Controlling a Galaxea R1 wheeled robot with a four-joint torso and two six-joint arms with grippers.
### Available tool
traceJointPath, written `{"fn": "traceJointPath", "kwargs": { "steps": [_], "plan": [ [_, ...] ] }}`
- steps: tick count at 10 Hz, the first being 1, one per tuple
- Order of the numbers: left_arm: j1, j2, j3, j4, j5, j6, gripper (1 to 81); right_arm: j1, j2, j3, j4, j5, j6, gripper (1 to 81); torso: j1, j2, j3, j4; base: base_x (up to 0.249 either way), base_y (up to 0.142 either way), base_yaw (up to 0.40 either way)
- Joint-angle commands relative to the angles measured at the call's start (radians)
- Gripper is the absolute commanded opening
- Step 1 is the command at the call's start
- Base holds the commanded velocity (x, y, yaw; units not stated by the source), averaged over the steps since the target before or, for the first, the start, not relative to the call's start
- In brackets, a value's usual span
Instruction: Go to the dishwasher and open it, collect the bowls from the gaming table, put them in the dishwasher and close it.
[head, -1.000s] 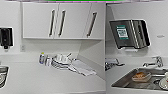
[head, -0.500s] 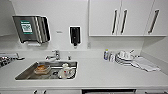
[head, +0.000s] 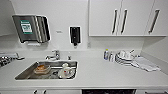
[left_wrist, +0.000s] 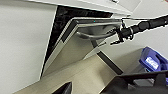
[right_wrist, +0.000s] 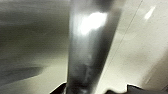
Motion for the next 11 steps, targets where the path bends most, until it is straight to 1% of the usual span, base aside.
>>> {"fn": "traceJointPath", "kwargs": {
  "steps": [1, 4, 8, 11],
  "plan": [
    [-0.073, -0.047, 0.028, 0.007, 0.006, 0.006, 81.1, 0.052, -0.030, 0.008, -0.020, -0.153, -0.005, 81.1, 0.000, 0.000, 0.000, 0.000, -0.106, 0.000, 0.000],
    [-0.073, -0.045, 0.030, 0.007, 0.007, 0.006, 81.1, 0.052, -0.030, 0.014, -0.020, -0.152, -0.005, 81.1, -0.001, 0.000, 0.000, 0.000, -0.102, 0.000, 0.000],
    [-0.074, -0.037, 0.027, 0.007, 0.012, 0.006, 81.1, 0.024, -0.006, -0.012, -0.020, -0.143, -0.010, 81.1, 0.000, 0.000, -0.001, 0.000, -0.076, 0.000, 0.000],
    [-0.073, -0.036, 0.032, 0.010, 0.015, 0.006, 81.1, -0.005, 0.013, -0.030, -0.020, -0.117, -0.011, 81.1, -0.001, 0.000, 0.000, 0.000, -0.022, 0.000, 0.000]
  ]
}}
